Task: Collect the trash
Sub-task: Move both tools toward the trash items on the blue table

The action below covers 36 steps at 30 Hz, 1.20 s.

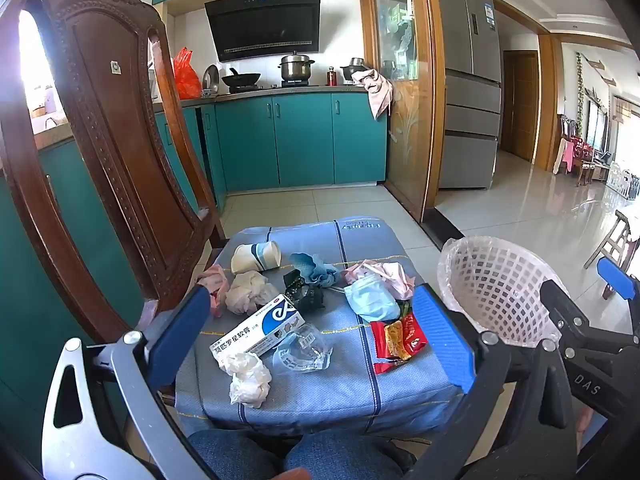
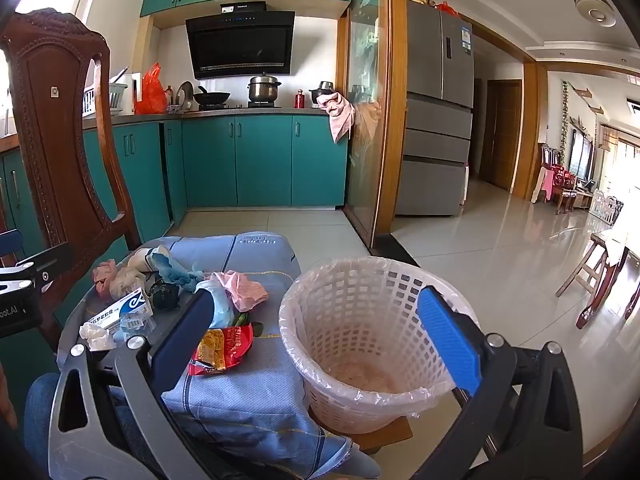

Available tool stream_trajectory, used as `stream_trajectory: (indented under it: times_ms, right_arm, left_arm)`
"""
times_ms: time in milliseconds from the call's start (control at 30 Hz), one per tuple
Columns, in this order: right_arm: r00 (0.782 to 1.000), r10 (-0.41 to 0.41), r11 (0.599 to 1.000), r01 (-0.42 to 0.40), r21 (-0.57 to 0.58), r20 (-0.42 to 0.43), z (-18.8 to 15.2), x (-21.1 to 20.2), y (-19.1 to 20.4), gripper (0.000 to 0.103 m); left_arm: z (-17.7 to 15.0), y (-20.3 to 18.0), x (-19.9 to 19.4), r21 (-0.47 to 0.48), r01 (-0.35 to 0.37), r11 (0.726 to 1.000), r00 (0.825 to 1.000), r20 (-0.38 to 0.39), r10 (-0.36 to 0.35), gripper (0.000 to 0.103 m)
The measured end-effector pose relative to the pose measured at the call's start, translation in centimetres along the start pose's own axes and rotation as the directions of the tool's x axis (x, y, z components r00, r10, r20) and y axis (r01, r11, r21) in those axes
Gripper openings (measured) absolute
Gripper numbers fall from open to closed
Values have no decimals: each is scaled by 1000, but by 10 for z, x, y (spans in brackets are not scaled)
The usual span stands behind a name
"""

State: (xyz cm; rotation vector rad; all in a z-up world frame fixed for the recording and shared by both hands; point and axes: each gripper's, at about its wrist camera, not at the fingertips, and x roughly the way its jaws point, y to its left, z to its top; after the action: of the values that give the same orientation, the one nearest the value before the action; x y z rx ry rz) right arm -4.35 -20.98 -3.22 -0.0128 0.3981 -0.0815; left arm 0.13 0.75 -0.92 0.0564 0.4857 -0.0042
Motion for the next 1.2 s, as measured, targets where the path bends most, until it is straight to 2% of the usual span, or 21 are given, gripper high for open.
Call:
stream_trajectory:
  times_ms: [1200]
  right_arm:
    - [1000,-2,1000,2,-4,13,0,0,2,100]
  left_arm:
    - [2,4,0,1,-6,1000,1000,-4,6,101]
